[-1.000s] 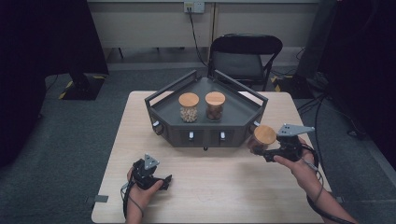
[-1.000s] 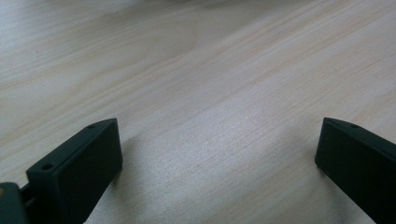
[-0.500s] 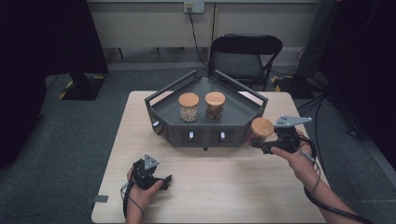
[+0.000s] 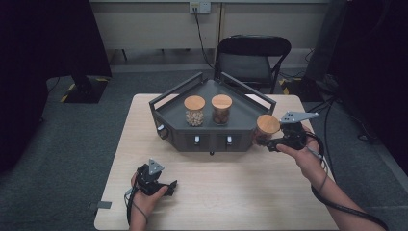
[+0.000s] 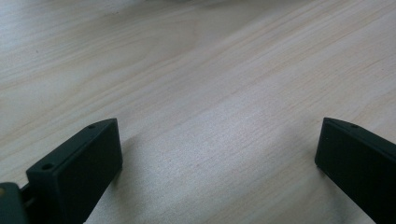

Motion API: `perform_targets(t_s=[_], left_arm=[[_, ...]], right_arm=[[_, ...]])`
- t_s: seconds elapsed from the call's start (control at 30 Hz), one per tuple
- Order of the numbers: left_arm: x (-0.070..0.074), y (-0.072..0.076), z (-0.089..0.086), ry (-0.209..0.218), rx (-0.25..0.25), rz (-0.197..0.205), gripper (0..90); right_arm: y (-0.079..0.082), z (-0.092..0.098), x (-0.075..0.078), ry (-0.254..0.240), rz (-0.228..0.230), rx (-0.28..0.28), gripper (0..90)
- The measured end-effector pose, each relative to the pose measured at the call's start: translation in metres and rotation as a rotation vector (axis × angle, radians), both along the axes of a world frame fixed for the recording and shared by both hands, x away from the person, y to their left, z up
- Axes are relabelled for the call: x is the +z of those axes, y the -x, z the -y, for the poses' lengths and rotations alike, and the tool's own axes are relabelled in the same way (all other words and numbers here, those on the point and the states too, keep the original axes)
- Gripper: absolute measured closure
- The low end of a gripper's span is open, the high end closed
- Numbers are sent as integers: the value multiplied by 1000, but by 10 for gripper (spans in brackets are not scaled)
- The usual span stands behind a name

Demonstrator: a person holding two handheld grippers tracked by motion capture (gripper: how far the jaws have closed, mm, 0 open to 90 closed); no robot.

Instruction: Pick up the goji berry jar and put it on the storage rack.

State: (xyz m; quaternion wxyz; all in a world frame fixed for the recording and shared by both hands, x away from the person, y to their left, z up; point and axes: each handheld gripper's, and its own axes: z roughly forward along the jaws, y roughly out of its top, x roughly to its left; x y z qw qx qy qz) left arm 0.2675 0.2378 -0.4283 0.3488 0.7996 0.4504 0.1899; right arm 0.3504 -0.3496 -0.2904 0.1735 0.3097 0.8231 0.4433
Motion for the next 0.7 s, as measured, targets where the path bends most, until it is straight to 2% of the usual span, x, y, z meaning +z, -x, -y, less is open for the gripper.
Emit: perform_targets(t_s=[0.47, 0.7], left_arm=[[0, 0, 0, 1, 1, -1, 0], [0, 0, 0, 1, 2, 0, 0]], right_arm=[[-9, -2, 14, -5, 3, -3, 253], [-12, -9, 20, 1, 11, 4, 254]])
